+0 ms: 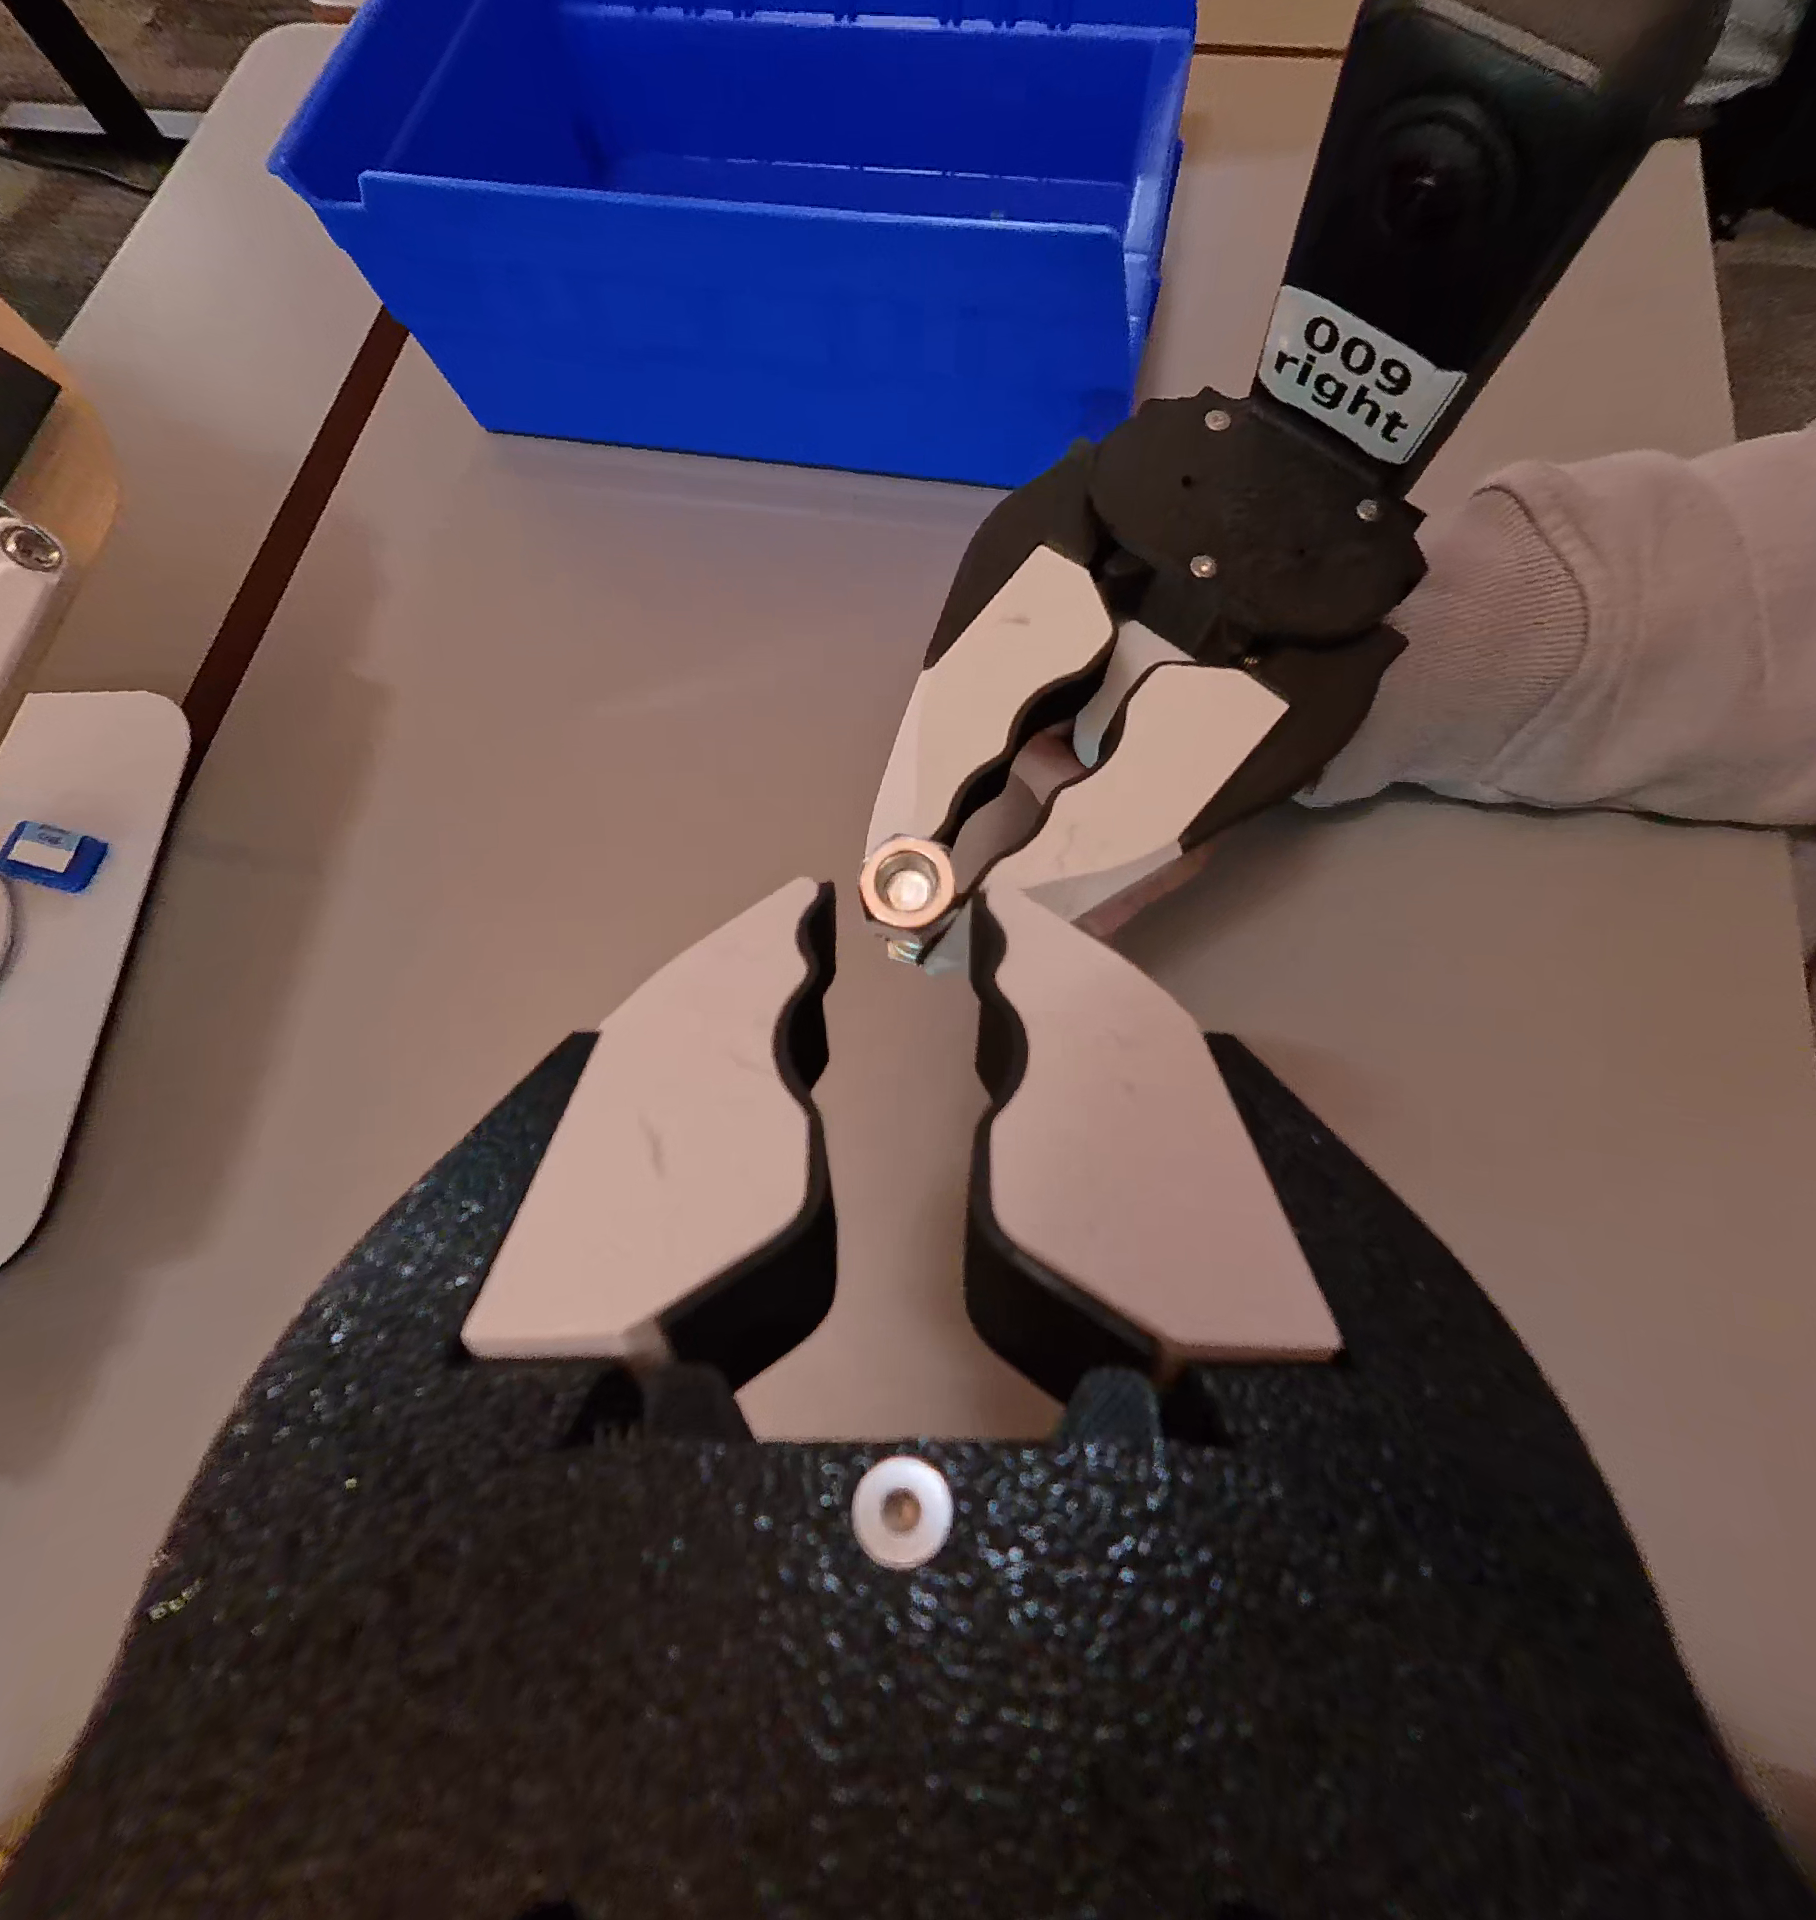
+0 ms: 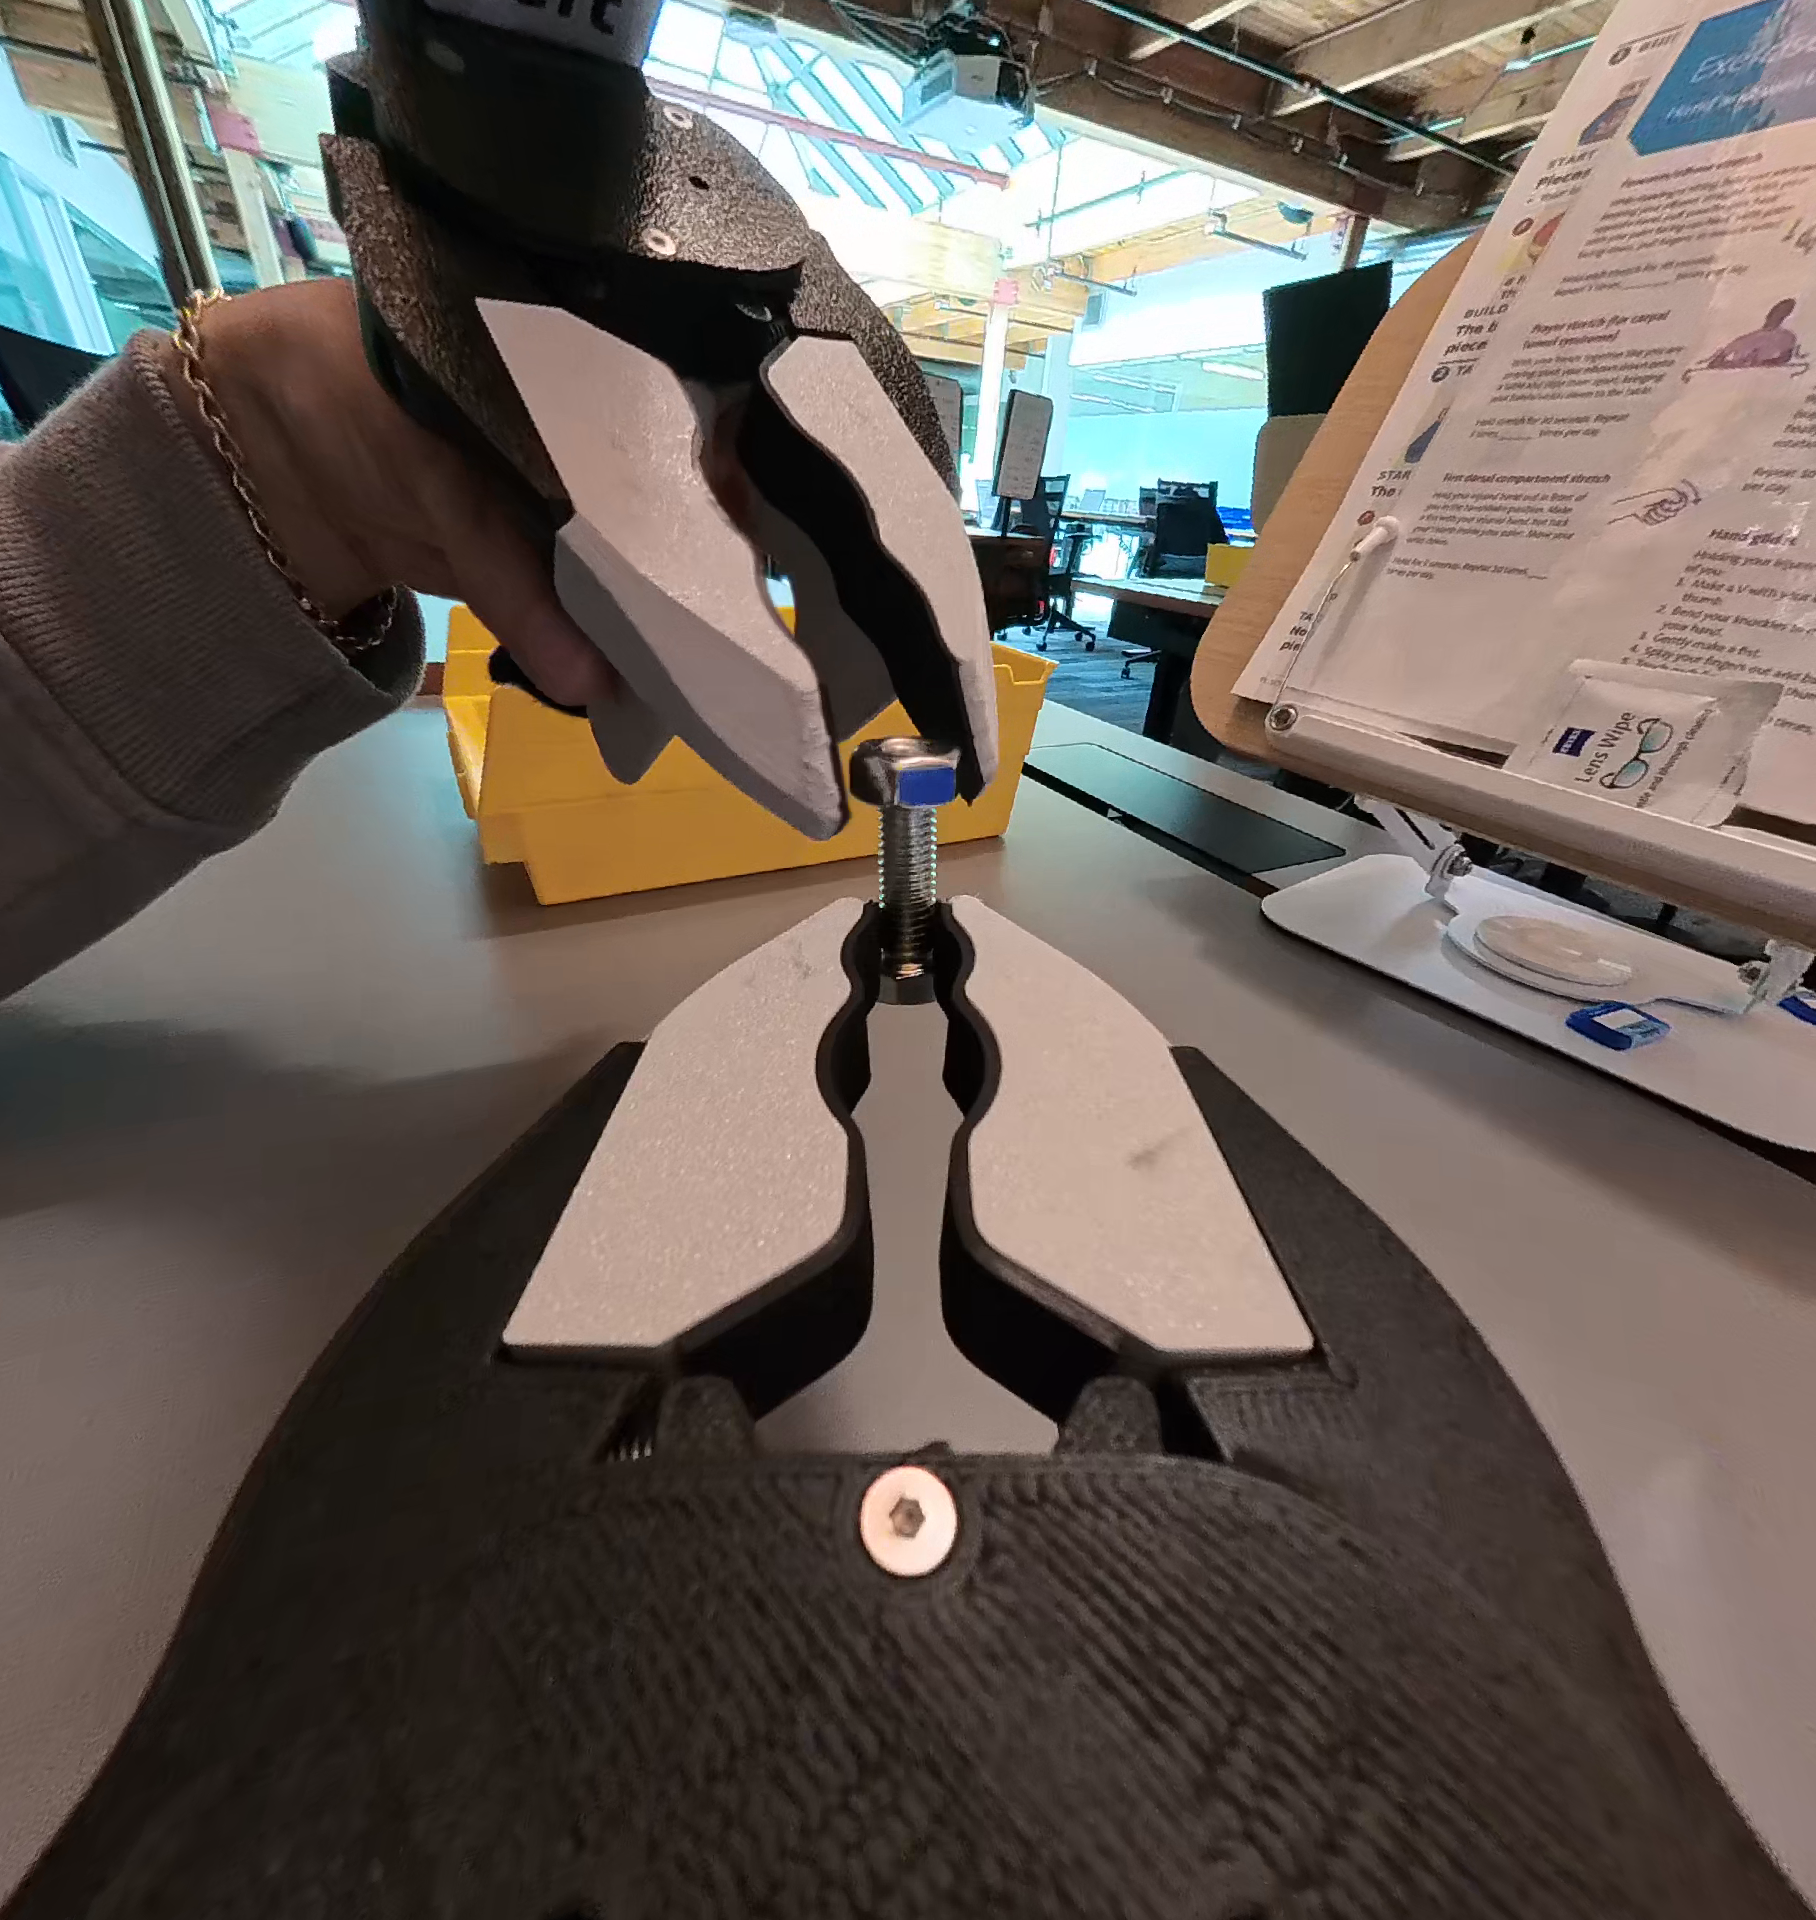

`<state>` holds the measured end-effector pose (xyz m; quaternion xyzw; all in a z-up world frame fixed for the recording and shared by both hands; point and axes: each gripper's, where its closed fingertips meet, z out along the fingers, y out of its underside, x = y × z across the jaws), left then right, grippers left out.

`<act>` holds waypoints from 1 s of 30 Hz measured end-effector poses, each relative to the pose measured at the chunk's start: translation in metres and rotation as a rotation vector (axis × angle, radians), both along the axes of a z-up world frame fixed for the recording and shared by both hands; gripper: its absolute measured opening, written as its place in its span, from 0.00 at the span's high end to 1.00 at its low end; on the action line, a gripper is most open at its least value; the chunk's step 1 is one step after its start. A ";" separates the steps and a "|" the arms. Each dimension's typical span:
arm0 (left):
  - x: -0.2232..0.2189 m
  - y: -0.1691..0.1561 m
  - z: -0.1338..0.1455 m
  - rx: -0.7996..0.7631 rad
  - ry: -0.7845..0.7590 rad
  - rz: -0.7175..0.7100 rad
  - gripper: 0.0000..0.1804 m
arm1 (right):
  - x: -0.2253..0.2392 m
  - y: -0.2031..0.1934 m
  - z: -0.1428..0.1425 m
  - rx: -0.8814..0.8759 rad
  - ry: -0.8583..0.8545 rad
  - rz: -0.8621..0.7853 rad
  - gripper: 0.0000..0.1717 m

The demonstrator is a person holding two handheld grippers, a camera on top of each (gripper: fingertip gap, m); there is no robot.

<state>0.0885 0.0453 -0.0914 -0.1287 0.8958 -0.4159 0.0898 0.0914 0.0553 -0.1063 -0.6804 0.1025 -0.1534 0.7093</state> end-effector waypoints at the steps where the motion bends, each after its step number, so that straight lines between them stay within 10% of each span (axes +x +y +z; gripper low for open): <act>1: 0.000 0.000 0.000 0.002 -0.004 -0.001 0.85 | 0.000 0.000 0.000 0.000 0.002 0.000 0.95; 30: 0.011 -0.005 0.020 -0.158 -0.033 0.057 0.86 | 0.007 -0.011 0.014 0.093 0.041 -0.027 0.95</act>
